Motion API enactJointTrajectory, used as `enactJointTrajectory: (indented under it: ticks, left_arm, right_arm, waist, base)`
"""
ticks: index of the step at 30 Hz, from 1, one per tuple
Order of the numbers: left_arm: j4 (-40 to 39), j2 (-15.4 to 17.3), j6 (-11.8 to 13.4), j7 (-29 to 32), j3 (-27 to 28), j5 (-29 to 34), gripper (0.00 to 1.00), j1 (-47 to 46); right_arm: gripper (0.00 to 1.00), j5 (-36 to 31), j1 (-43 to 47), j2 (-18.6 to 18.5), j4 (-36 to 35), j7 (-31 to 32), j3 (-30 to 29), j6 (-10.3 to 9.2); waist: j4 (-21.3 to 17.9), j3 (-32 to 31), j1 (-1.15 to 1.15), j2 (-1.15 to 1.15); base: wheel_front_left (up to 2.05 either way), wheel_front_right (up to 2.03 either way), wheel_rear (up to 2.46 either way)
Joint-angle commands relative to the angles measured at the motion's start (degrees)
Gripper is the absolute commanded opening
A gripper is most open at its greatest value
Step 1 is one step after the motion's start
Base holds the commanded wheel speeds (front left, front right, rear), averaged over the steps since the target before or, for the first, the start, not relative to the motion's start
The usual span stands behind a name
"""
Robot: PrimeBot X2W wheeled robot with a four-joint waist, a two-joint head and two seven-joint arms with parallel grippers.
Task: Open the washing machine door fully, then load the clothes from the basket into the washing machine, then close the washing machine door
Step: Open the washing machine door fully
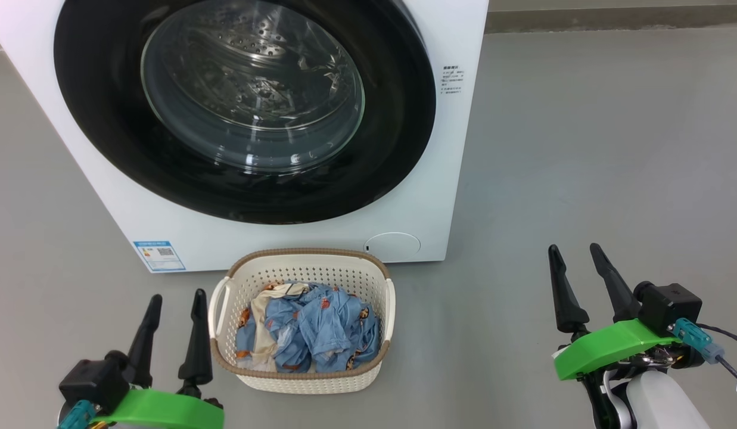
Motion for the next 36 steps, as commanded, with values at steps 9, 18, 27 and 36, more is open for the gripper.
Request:
enactJointTrajectory:
  ticks: [9, 18, 27, 36]
  left_arm:
    - [-0.9, 1.1, -0.1, -0.6, 1.4, -0.1, 1.00, -2.3]
    - [-1.0, 0.9, -0.1, -0.6, 1.4, 0.2, 1.00, -2.1]
    - [-1.2, 0.8, -0.1, -0.6, 1.5, 0.6, 1.00, -2.0]
    - [-1.0, 0.2, -0.1, -0.6, 2.1, 0.5, 1.00, -1.9]
  right_arm:
    - [1.00, 0.2, -2.2, -0.2, -0.7, -0.7, 1.5, 0.33]
    - [1.00, 0.4, -2.3, -0.3, -0.2, -0.7, 1.7, 0.33]
    - [1.00, 0.6, -2.3, -0.4, 0.1, -0.7, 1.7, 0.33]
    - [1.00, 0.7, -2.6, -0.4, 0.2, -0.7, 1.3, 0.33]
  waist:
    - [0.1, -0.2, 0.00, 0.00]
    - [0.0, -0.4, 0.00, 0.00]
    - [0.0, -0.4, 0.00, 0.00]
    - [0.2, 0.3, 0.00, 0.00]
  base:
    - [0.00, 0.00, 0.00]
    - [0.00, 0.00, 0.00]
    - [0.00, 0.00, 0.00]
    - [0.00, 0.00, 0.00]
